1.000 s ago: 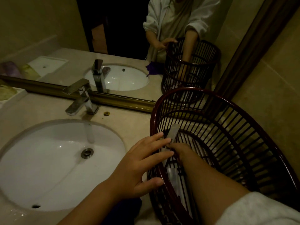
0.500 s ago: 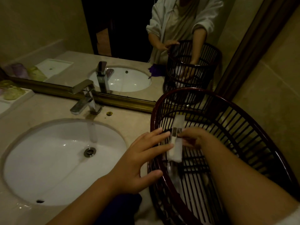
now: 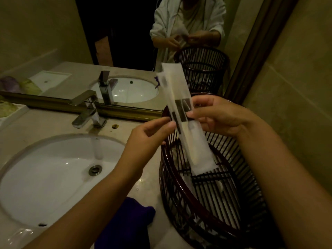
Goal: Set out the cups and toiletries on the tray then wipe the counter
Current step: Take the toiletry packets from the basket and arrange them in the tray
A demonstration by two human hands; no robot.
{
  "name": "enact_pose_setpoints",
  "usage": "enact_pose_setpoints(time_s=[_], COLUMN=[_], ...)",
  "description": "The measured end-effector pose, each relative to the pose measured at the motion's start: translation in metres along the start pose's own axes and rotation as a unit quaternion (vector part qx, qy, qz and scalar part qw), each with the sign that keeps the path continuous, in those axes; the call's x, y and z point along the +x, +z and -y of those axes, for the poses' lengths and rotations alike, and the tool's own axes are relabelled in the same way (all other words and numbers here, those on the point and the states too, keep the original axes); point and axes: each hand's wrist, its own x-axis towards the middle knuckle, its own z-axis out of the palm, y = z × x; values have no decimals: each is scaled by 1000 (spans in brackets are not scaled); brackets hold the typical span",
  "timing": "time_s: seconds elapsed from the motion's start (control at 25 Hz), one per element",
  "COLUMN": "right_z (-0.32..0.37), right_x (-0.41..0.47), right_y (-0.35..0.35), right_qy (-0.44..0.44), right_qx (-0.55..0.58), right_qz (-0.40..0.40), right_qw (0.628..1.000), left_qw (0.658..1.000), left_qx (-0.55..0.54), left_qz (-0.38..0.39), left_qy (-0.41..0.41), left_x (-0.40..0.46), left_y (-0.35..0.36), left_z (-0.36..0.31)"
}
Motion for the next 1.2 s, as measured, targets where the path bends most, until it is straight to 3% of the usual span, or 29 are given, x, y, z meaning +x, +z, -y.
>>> enact_pose_setpoints(time_s=[0.08, 0.2, 0.36, 0.44, 0.6, 0.76, 0.88, 1.0, 1.2], right_z=[7, 5, -2, -3, -46, -135, -178, -211, -232], right_x=[3, 14, 26, 29, 36, 37, 39, 36, 30], right_y=[18, 34, 39, 22, -27, -38, -37, -31, -24], right_qy=[-40, -76, -62, -35, 107, 333, 447, 509, 477], right_qx=[-51, -111, -123, -138, -232, -336, -372, -325, -337], right_qz=[-10, -38, -19, -48, -161, -120, -94, -30, -95], right_qw=[998, 990, 990, 989, 953, 873, 808, 796, 806], left_qw=[999, 995, 992, 987, 971, 975, 975, 972, 968], left_qx=[-46, -94, -91, -108, -138, -89, -82, -85, -100], left_qz=[14, -32, -77, -102, -158, -139, -120, -122, -124], left_qy=[4, 2, -37, -65, -112, -145, -167, -181, -192], left_x=[1, -2, -1, 0, 0, -4, -5, 0, 7], left_y=[-3, -14, -35, -56, -100, -99, -92, -86, -84], left_z=[-13, -16, 0, 12, 44, 76, 92, 108, 124])
